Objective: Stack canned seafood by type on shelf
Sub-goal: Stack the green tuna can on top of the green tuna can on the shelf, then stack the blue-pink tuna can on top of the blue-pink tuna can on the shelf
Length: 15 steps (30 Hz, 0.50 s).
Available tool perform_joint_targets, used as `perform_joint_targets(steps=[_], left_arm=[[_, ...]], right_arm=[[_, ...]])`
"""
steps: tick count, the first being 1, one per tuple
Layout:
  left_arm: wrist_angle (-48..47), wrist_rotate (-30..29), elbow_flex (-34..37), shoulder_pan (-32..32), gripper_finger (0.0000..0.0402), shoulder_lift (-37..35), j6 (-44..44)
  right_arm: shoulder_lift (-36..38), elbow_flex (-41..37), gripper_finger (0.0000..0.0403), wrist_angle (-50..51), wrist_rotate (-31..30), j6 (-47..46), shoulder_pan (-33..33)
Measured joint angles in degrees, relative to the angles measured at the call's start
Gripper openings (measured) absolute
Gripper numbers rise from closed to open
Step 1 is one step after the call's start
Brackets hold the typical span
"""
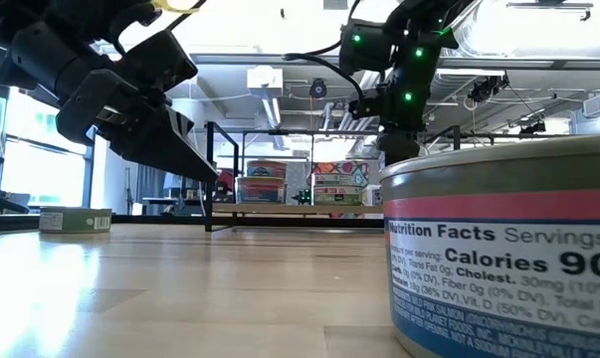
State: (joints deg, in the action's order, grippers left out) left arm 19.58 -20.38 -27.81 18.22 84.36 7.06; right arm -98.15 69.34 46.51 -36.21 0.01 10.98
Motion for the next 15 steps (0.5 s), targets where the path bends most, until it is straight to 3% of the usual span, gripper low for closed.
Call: perform_joint_targets(steps=[4,9,15], left_arm=[[-0.3,0.0,0.0,0.0,0.0,0.0,0.2],[-0.3,0.0,0.0,0.0,0.0,0.0,0.2],[-0.3,0.0,0.0,0.0,0.0,0.0,0.2]], right_arm=[[0.0,0.0,0.0186,0.0,1.1,-0.1,0.0],[-0.2,-0.1,0.0238,0.0,3.2,-0.2,0.0],[-0.2,-0.1,0.0271,-0.4,0.9,-0.2,0.0]])
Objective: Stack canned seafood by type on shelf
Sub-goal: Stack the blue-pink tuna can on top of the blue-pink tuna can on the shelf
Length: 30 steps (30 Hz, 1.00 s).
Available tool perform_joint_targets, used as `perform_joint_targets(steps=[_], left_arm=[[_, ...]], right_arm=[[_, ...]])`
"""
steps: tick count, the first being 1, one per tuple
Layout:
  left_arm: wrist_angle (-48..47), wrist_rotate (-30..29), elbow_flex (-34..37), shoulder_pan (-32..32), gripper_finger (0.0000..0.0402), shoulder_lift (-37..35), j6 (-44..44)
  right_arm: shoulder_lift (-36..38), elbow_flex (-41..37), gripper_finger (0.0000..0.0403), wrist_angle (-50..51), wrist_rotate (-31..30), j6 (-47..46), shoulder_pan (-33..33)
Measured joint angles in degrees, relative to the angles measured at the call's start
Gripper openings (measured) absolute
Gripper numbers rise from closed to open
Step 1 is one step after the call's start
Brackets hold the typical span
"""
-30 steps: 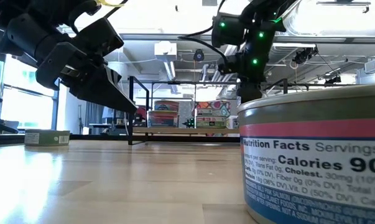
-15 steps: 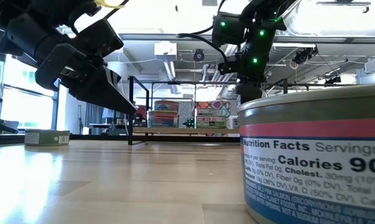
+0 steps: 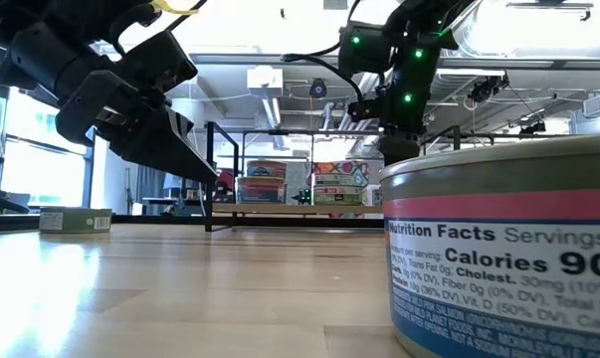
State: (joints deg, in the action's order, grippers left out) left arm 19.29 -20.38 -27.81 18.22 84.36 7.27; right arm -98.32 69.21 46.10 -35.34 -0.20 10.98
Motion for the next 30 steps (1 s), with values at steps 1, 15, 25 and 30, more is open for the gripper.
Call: perform_joint_targets(steps=[1,15,25,30], left_arm=[[0.0,0.0,0.0,0.0,0.0,0.0,0.0],[0.0,0.0,0.0,0.0,0.0,0.0,0.1],[0.0,0.0,0.0,0.6,0.0,0.0,0.1],[0.3,0.0,0.0,0.6,0.0,0.0,0.1]], right_arm=[[0.0,0.0,0.0271,-0.1,-0.6,0.0,0.0],[0.1,0.0,0.0272,-2.2,1.6,-9.9,-2.0],[0.2,-10.2,0.0272,-32.2,7.6,-4.5,-11.7],[0.2,-17.1,0.0272,-49.3,11.9,-8.9,-15.5]])
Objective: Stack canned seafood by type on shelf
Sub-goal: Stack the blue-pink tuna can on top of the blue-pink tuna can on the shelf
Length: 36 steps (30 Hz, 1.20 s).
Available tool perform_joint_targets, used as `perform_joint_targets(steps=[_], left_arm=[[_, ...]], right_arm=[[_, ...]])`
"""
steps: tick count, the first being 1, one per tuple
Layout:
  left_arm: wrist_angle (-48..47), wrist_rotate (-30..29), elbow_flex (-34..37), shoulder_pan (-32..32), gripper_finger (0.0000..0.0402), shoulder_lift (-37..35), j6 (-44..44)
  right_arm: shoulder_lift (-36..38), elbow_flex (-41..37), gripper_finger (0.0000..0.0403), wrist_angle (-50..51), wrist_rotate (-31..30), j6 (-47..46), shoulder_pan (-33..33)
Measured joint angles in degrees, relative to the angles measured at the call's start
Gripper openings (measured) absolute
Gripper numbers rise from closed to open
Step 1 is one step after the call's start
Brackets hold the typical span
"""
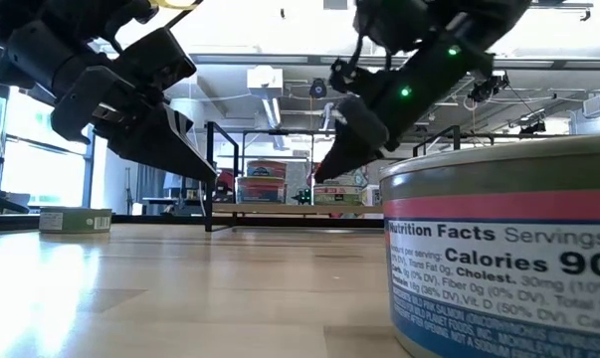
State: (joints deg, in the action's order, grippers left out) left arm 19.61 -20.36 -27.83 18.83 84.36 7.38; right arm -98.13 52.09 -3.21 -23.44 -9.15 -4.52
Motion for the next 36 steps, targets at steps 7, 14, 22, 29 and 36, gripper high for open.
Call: perform_joint_targets(steps=[7,14,22,29,36], left_arm=[[0.5,0.0,0.0,0.0,0.0,0.0,0.0],[1.9,0.0,0.0,0.0,0.0,0.0,0.0],[4.3,0.3,0.0,0.9,0.0,0.6,-1.9],[5.6,1.7,0.0,8.7,0.0,-0.1,-12.3],[4.1,-4.5,0.0,14.6,0.0,-4.4,-12.5]], right_arm=[[-0.1,-8.0,0.0272,-20.6,-3.0,-6.0,-7.3],[-0.1,-9.2,0.0272,-24.7,-13.4,-10.0,-18.3],[-0.1,-8.3,0.0272,-24.9,-16.2,-15.6,-27.1],[-0.1,-8.3,0.0272,-24.9,-18.8,-17.7,-29.0],[-0.2,-8.3,0.0272,-23.2,-19.4,-17.8,-28.5]])
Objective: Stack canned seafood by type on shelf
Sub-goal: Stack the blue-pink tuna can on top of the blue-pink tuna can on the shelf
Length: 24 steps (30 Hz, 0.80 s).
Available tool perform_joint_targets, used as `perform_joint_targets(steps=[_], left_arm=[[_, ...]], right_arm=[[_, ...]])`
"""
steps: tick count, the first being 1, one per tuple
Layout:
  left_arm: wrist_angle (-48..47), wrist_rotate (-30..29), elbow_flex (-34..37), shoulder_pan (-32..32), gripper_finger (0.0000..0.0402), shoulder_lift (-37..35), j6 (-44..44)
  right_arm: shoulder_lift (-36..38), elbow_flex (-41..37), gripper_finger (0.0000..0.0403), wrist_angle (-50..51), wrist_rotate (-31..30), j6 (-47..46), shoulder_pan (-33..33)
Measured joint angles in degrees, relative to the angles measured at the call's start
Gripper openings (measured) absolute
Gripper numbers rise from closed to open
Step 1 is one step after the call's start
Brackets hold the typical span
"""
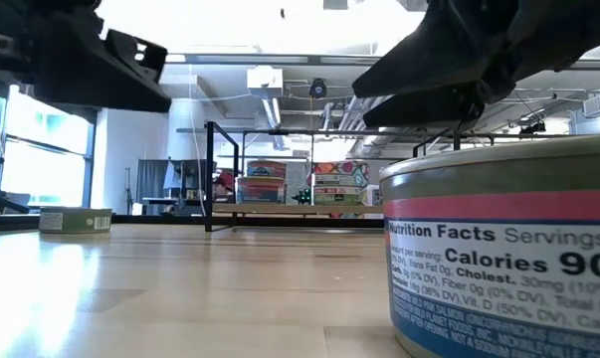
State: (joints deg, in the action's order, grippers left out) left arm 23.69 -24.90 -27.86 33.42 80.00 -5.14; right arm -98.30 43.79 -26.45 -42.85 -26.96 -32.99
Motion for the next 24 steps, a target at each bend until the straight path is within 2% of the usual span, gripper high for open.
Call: perform_joint_targets(steps=[7,13,16,24], left_arm=[[-9.0,-2.0,0.0,2.7,0.0,-9.4,4.9],[-17.7,-11.6,0.0,8.6,0.0,-17.7,9.0],[-22.5,-16.6,0.0,11.8,0.0,-20.8,12.6],[-31.1,-27.3,0.0,18.1,0.0,-23.5,22.6]], right_arm=[[0.0,0.0,0.0272,0.5,0.0,0.2,0.0],[-2.8,0.0,0.0272,-1.0,0.7,1.5,0.0],[-4.8,0.0,0.0272,-2.3,4.3,1.5,-0.2],[-1.9,2.7,0.0272,-1.5,6.3,2.4,-6.5]])
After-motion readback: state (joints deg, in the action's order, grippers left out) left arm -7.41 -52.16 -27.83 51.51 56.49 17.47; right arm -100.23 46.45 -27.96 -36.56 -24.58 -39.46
